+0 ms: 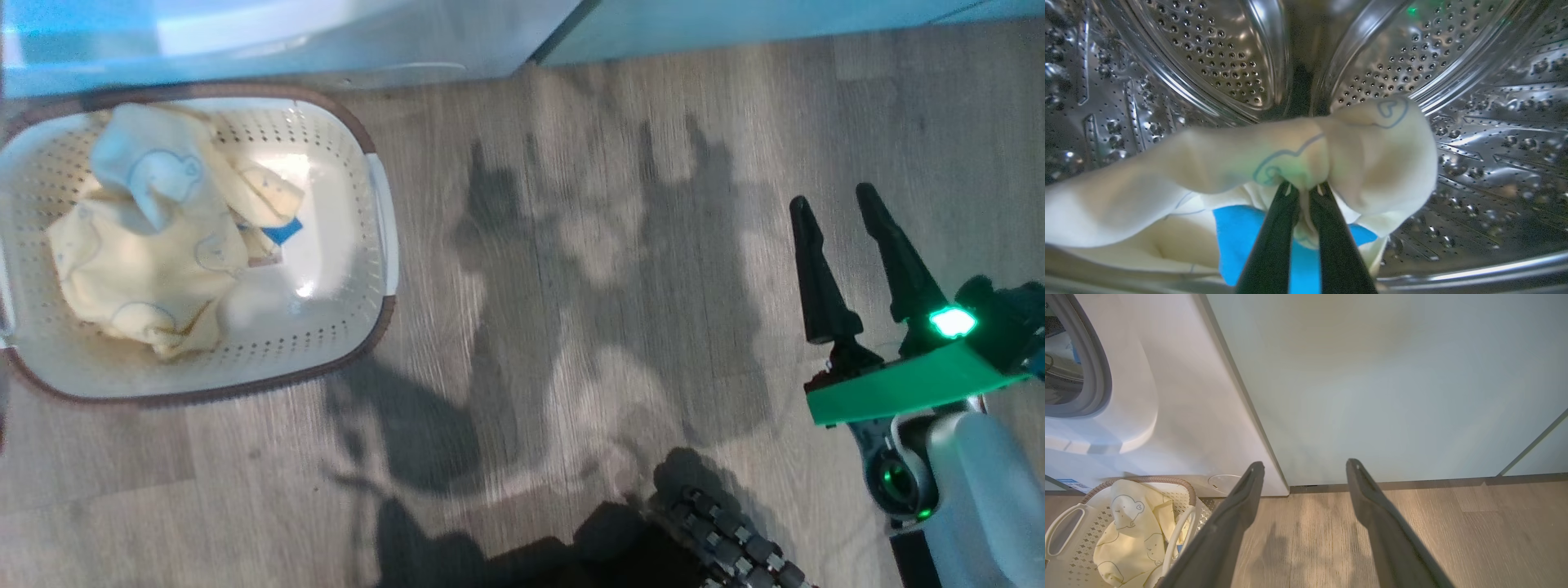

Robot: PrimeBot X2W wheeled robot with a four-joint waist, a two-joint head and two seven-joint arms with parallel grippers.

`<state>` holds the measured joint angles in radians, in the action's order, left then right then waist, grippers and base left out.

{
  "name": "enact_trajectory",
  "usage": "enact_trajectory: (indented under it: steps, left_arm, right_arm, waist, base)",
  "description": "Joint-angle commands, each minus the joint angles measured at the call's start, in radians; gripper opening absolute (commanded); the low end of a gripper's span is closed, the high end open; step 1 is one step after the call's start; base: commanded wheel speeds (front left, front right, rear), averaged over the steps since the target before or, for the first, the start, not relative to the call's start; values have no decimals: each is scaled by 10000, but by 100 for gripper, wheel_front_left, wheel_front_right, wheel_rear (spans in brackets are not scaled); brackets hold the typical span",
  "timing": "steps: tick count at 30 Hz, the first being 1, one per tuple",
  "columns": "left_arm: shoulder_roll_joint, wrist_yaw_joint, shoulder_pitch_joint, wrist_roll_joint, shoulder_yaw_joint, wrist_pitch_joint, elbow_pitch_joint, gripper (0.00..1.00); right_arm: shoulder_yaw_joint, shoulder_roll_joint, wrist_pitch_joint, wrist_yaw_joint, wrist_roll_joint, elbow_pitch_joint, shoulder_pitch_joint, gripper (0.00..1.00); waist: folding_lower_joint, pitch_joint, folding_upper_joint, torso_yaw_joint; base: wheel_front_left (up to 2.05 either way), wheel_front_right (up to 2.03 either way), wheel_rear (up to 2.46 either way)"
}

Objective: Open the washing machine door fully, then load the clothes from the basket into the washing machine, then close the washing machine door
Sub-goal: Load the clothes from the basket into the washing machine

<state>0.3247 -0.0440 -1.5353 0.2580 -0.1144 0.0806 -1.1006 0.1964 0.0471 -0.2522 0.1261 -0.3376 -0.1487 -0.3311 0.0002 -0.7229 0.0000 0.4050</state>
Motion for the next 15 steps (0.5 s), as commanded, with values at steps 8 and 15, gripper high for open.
enact_trajectory:
  steps: [8,15]
  left_arm:
    - [735,84,-1527,-386,-347,804,-378,0]
    - [854,85,-2066,-313,-325,1602,-717,0]
  right_arm:
    - [267,32,-95,46,-230,329,-112,100]
    - [511,32,-95,46,-360,284,-195,100]
  waist:
    - [-2,-565,0,303]
    - [-2,-712,0,395]
  base:
    - [0,0,0]
    - [0,0,0]
